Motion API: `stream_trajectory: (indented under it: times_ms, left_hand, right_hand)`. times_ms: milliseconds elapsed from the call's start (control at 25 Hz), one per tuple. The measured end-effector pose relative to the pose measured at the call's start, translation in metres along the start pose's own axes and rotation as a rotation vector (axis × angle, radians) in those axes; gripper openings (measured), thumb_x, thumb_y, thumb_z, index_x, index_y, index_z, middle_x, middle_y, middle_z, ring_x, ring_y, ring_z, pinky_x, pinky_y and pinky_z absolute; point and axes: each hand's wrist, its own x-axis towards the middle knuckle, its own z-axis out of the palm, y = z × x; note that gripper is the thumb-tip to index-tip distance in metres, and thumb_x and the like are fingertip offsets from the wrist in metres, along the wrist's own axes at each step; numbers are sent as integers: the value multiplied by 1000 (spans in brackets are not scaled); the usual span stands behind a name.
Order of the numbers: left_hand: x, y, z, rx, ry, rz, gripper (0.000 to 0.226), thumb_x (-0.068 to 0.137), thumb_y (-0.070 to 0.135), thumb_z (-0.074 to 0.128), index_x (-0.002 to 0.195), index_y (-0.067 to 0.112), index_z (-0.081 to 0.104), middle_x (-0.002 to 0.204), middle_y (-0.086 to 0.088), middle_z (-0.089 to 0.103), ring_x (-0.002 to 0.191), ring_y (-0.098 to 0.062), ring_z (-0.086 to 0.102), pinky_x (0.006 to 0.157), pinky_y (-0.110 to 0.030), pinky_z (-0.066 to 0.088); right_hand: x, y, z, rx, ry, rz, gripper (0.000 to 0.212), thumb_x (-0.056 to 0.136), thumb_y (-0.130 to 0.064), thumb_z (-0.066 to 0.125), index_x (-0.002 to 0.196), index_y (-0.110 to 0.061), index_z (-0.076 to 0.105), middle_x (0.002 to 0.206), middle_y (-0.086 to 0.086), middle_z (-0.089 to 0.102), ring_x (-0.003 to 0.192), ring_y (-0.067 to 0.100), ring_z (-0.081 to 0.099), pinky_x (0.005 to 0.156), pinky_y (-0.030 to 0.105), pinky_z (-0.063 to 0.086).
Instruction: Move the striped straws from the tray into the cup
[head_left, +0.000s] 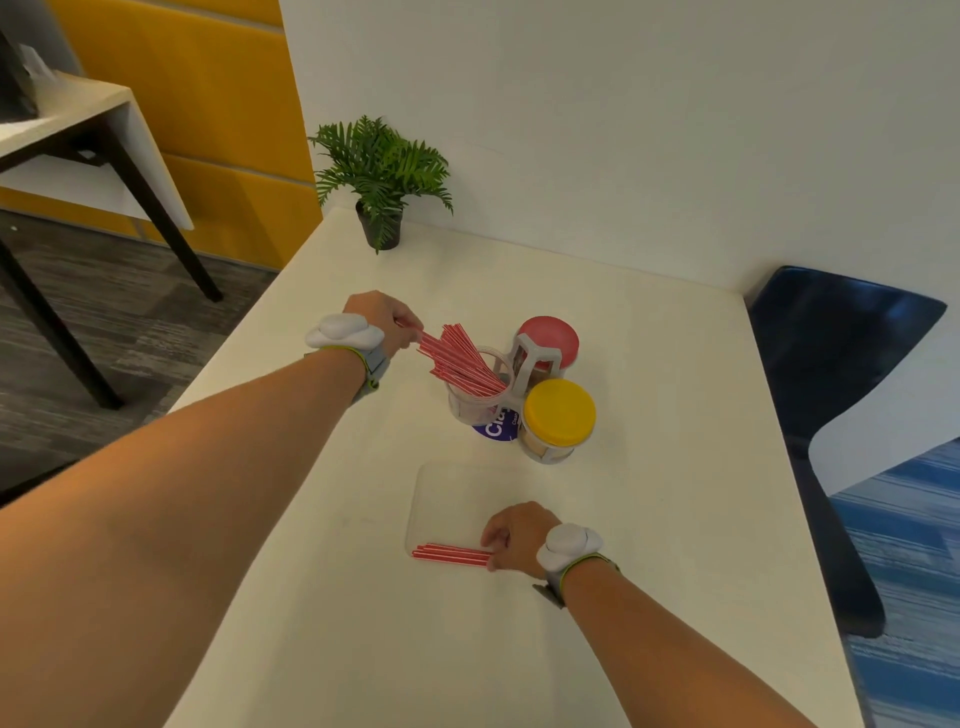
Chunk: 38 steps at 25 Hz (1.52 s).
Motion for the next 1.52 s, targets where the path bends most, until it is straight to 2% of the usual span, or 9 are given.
stream_trajectory:
  times_ms: [160,320,480,640,720,960,1120,1360,1520]
  left_hand:
    - [-2,1,28,10,-36,8,20,80,16,66,98,8,71,99,-17,72,84,-27,66,87,-33,53]
    - [-1,5,42,44,-7,38,23,80,22,66,102,15,70,111,-12,68,99,-28,62,79,-28,44]
    - [-6,-6,49,19,82,84,29,78,33,67,105,21,66,113,-9,55,89,-20,51,75,-29,38]
    - [-29,-25,59,-54,237,137,33,78,34,67,103,14,57,98,-2,46,80,-17,47,67,-29,38]
    - [-43,-41,68,-37,235,142,33,79,32,66,100,10,53,94,0,43,77,-18,48,64,-31,38]
    - [-79,-90,100,68,-118,81,27,80,29,65,100,13,58,91,2,48,64,-11,44,70,-25,35]
    - [-99,-99,118,124,-370,6,39,78,25,68,115,18,59,98,4,47,74,-16,49,75,-22,38]
    - [-107,-95,128,95,-392,-16,57,75,20,71,126,15,48,114,-6,51,80,-20,51,78,-24,41]
    - [-104,-85,132,189,-431,69,52,81,25,64,130,24,47,128,-8,44,110,-27,52,94,-30,41]
  right_hand:
    - [0,1,0,17,-22,5,24,73,-21,72,96,-16,69,100,5,71,81,11,57,83,26,51]
    - [1,1,0,65,2,8,19,75,-14,68,94,-13,70,83,0,63,78,13,56,73,23,46]
    - [3,0,-1,24,37,5,20,79,-14,61,97,-14,68,80,-5,60,83,15,57,74,21,42]
    - [6,2,-2,-73,145,11,23,82,-15,56,103,-14,64,109,8,63,99,25,59,80,26,43]
    - [9,2,-3,-113,173,23,23,82,-15,55,104,-14,62,113,11,60,100,27,58,84,30,46]
    - [10,-1,3,-204,197,25,26,86,-13,49,111,-11,57,116,13,61,103,30,57,85,34,47]
    - [10,3,2,-145,197,14,26,87,-13,48,111,-11,59,115,13,62,103,28,58,85,31,46]
    - [7,5,-9,132,391,60,19,80,-10,58,95,-14,69,81,0,59,76,18,54,75,26,47]
    - [8,-15,-38,286,566,-49,14,79,-7,62,93,-8,68,80,4,60,72,17,51,67,19,38]
